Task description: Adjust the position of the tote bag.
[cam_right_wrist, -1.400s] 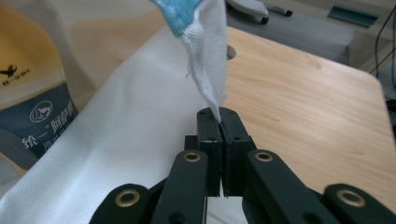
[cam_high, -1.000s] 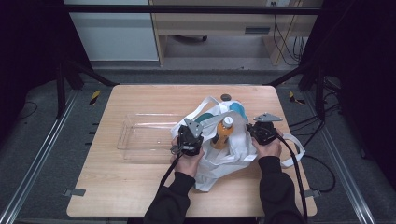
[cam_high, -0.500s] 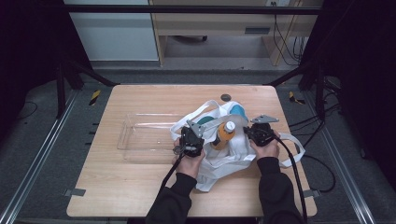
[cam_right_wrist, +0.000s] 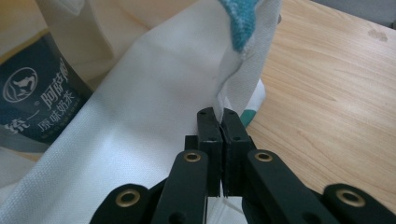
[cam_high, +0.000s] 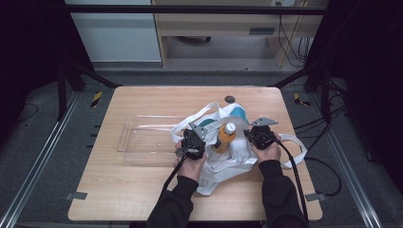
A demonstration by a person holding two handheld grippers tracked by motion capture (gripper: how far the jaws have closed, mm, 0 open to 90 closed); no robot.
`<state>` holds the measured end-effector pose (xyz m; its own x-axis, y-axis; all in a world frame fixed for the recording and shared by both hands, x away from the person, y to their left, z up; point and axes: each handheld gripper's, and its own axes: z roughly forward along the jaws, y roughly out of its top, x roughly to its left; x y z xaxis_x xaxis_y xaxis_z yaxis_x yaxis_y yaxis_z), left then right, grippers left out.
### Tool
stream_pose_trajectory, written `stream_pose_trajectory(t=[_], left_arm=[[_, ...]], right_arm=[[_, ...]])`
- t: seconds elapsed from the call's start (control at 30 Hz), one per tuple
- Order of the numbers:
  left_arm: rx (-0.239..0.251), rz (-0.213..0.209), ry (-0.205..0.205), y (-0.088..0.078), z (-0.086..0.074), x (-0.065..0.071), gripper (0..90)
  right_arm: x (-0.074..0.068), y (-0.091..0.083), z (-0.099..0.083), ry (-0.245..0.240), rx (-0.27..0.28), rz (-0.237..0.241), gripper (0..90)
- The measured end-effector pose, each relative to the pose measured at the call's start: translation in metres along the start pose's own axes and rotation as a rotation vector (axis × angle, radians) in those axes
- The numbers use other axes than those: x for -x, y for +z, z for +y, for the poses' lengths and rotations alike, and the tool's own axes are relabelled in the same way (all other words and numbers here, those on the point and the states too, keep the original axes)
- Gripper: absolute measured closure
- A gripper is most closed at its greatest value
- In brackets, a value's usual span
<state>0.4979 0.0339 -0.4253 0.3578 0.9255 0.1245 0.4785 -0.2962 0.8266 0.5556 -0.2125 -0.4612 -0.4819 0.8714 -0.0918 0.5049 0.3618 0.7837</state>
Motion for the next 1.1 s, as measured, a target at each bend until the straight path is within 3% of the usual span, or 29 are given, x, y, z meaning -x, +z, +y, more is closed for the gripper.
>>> stream_pose_trajectory(t=[0.63,0.77,0.97,1.1], left_arm=[[0.011,-0.108,-0.1,0.004,-0.005,0.019,87.1],[0.017,-0.103,-0.069,0.004,-0.006,0.021,87.0],[0.02,-0.114,-0.055,0.002,-0.008,0.018,84.2],[0.019,-0.109,-0.035,0.003,-0.009,0.019,83.6]], right_arm=[[0.017,-0.015,0.0,0.048,0.006,-0.036,89.3],[0.017,-0.014,-0.001,0.041,0.002,-0.039,89.2],[0.012,-0.006,-0.003,0.016,-0.03,-0.041,89.0],[0.013,-0.003,-0.005,0.027,-0.047,-0.037,88.9]])
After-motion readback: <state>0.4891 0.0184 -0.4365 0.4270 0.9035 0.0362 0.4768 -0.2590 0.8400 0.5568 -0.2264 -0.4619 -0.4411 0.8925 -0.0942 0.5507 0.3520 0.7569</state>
